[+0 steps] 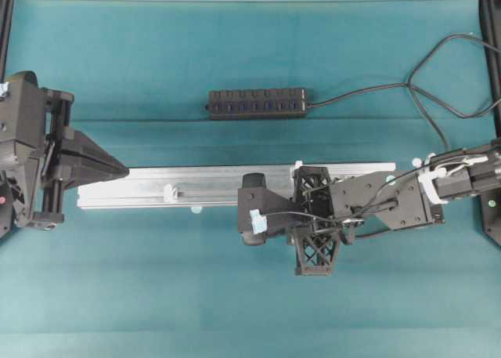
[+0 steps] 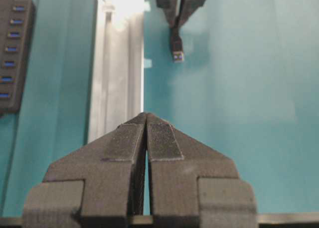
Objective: Pass the USB cable through three rings with both arms.
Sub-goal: 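Grasp the black USB cable just behind the plug with the right gripper, then lift the plug and carry it right toward the rightmost white ring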
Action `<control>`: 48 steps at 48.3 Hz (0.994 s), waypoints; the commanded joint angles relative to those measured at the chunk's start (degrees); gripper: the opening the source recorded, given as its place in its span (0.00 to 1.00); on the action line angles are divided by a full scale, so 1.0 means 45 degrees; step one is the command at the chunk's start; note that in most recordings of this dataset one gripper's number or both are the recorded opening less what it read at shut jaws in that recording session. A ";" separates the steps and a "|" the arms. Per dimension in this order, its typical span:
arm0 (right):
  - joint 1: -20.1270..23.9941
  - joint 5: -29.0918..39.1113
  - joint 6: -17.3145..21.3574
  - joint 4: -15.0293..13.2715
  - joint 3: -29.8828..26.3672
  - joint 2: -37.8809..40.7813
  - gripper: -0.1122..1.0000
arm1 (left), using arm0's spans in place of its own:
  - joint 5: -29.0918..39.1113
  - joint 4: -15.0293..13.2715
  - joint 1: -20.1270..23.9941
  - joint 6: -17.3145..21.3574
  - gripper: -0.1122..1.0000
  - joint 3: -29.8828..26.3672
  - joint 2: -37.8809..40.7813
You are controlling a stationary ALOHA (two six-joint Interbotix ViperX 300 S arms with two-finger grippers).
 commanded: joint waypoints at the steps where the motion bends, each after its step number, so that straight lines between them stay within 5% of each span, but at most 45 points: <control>1: 0.0000 0.0039 -0.0137 -0.0039 0.0000 -0.0078 0.03 | -0.0059 0.0039 0.0059 -0.0020 0.12 -0.0176 -0.0020; 31: 0.0098 0.1035 -0.0137 -0.0059 -0.0078 -0.0957 0.03 | -0.0078 0.0039 0.0117 0.0000 0.12 -0.0137 0.0000; 48: 0.0039 0.4766 -0.0684 -0.0039 -0.0996 -0.2402 0.03 | -0.0156 0.0039 0.0137 -0.0020 0.12 -0.0195 0.0000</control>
